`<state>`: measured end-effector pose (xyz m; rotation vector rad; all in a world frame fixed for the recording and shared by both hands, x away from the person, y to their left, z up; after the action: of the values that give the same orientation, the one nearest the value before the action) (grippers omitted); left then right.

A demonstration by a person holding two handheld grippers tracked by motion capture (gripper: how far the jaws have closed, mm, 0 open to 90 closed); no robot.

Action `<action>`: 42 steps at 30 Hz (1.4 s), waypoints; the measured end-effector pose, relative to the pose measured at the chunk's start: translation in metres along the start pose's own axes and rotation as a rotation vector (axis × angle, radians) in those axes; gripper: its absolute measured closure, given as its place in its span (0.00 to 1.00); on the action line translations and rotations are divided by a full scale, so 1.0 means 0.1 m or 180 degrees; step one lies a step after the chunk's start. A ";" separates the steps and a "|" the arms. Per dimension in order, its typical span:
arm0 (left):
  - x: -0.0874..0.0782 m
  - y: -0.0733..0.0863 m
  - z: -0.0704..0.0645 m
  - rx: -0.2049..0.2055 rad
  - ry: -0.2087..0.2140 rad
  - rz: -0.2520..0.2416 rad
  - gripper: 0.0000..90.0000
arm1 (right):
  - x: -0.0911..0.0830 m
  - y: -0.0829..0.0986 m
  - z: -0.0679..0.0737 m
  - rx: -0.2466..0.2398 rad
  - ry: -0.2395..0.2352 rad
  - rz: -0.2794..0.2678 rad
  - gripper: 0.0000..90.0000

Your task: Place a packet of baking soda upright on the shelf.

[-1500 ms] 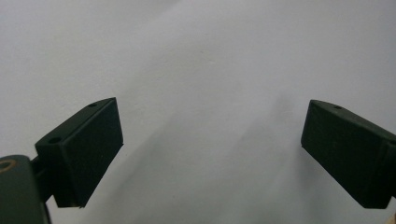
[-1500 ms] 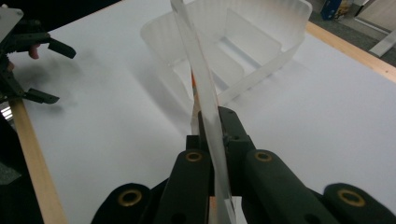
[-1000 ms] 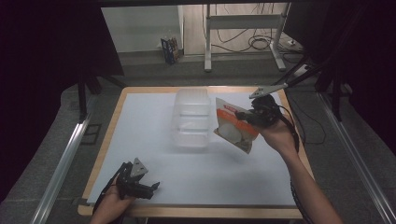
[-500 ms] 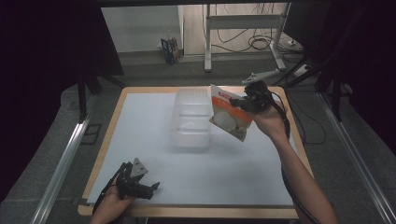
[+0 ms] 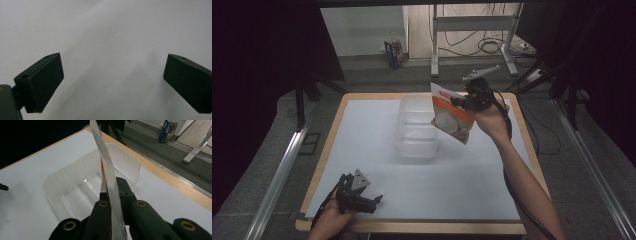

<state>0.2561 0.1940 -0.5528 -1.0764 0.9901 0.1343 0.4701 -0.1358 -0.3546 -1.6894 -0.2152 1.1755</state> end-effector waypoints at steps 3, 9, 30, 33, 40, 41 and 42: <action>0.00 0.00 0.00 -0.0015 -0.0008 -0.0015 0.03 | 0.07 -0.06 0.00 -0.0006 -0.0017 -0.0003 0.98; -0.01 0.00 0.01 -0.0050 -0.0008 -0.0031 0.02 | 0.23 -0.16 -0.01 -0.0032 -0.0056 -0.0021 0.98; -0.01 0.01 0.03 -0.0082 0.0000 -0.0053 0.03 | 0.81 -0.42 0.05 -0.0165 -0.0164 -0.0030 0.98; -0.01 0.01 0.03 -0.0088 -0.0003 -0.0054 0.03 | 0.90 -0.45 0.09 -0.0176 -0.0200 -0.0016 0.98; -0.01 0.01 0.03 -0.0090 0.0003 -0.0050 0.03 | 1.10 -0.50 0.18 -0.0181 -0.0278 0.0005 0.98; -0.01 0.01 0.03 -0.0089 0.0004 -0.0049 0.03 | 1.13 -0.49 0.18 -0.0175 -0.0285 0.0009 0.98; -0.01 0.01 0.03 -0.0088 0.0004 -0.0050 0.03 | 1.15 -0.49 0.19 -0.0162 -0.0301 0.0010 0.98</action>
<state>0.2565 0.1973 -0.5520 -1.1094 0.9833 0.1347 0.5322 -0.0296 -0.3838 -1.6803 -0.3034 1.2628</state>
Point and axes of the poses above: each handheld gripper's, and its own axes: x roughly forward along the jaws, y roughly out of its underside, z roughly to its left, the point moved 3 cm from there along x, roughly forward along the jaws, and after that the axes turned 2 degrees about -z, right-handed, at the moved point
